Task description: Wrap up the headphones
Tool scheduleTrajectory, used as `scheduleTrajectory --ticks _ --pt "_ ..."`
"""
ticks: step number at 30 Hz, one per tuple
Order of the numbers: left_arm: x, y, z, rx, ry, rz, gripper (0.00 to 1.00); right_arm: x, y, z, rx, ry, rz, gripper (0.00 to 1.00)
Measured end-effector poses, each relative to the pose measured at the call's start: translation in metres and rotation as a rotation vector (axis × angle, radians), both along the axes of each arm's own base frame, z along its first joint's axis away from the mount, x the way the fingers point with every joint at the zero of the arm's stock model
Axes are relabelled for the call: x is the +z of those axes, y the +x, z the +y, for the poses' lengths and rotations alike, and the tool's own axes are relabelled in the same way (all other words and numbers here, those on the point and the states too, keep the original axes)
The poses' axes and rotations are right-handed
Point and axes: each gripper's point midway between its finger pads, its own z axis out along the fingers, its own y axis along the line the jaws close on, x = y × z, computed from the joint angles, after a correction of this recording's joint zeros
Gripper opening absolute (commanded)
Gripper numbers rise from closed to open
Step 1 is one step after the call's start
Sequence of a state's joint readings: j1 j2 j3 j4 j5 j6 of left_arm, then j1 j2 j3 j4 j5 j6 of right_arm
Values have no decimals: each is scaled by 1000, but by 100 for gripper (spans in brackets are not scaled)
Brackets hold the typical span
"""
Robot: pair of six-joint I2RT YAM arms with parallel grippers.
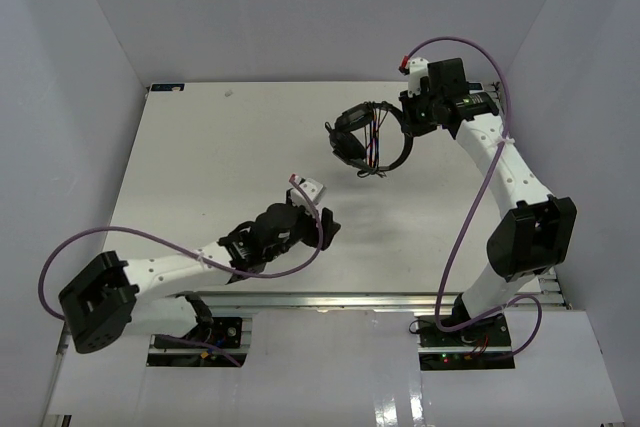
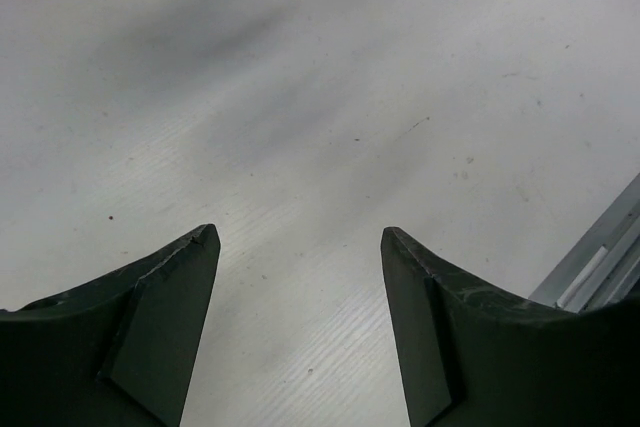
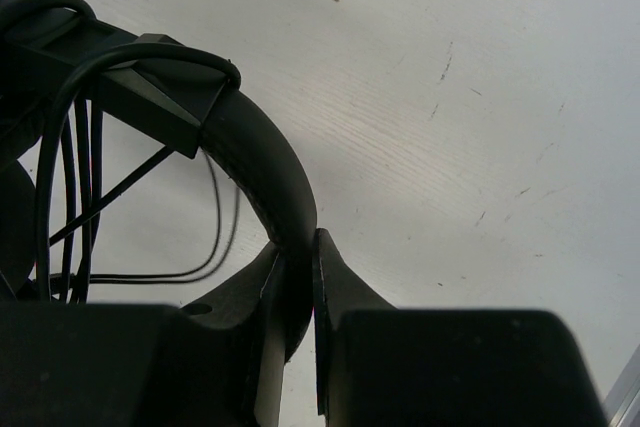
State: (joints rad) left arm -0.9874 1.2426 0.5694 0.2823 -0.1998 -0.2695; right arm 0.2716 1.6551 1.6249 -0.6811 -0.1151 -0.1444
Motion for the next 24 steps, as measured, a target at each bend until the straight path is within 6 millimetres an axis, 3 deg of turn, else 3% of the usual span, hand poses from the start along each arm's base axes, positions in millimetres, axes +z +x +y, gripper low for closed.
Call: scheduleTrajectory --ticks 6,9,18,21,24 --pt "55 -11 27 35 -126 -86 80 -12 6 0 -2 -9 28 8" --pt "66 -17 37 47 -178 -93 80 -24 11 3 1 -13 57 8" --pt "45 -37 63 103 -275 0 83 -67 19 10 19 -23 177 8" --pt "50 -37 68 125 -307 0 83 -69 34 15 16 -17 190 8" --pt "54 -37 72 142 -327 1 83 -58 61 23 -3 5 153 8"
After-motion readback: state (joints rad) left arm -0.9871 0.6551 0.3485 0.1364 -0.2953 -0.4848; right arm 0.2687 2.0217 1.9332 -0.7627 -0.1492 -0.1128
